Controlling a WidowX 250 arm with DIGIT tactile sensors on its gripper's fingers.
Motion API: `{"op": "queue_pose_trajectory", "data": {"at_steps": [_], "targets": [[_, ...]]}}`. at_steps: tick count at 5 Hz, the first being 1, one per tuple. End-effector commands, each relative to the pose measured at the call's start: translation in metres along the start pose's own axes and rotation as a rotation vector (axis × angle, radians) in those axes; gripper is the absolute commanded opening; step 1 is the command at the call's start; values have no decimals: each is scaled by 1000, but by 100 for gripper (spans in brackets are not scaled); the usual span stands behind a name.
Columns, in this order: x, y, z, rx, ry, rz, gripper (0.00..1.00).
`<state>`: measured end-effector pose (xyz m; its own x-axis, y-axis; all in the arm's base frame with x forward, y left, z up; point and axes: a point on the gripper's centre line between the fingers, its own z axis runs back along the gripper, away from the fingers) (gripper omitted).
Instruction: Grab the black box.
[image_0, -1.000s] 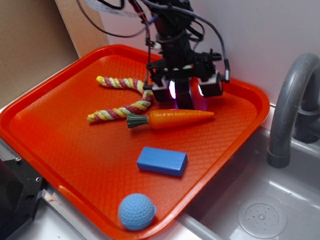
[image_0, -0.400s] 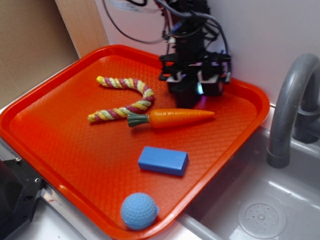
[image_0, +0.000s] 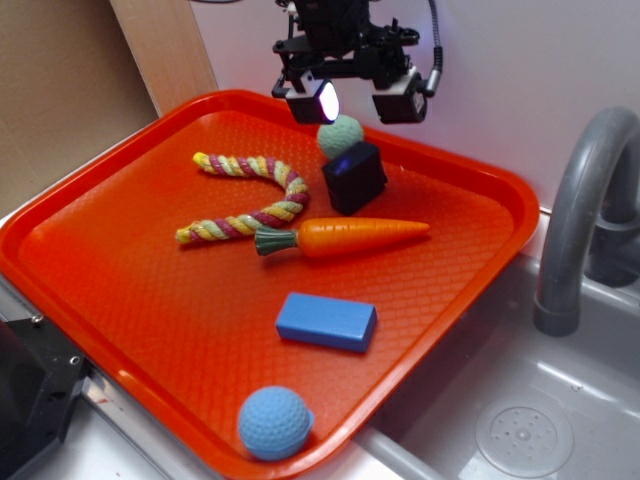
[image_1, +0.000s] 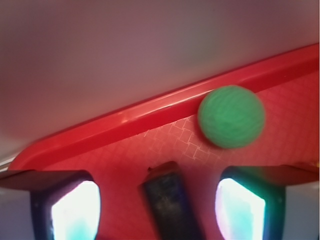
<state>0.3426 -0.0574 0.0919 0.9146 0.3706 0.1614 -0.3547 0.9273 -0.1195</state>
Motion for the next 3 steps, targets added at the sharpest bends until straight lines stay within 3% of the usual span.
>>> {"op": "queue_pose_trajectory", "data": {"at_steps": [1, 3], "targets": [[10, 0, 14, -78, -45, -73, 100], [-14, 5, -5, -40, 3, -152, 100]]}}
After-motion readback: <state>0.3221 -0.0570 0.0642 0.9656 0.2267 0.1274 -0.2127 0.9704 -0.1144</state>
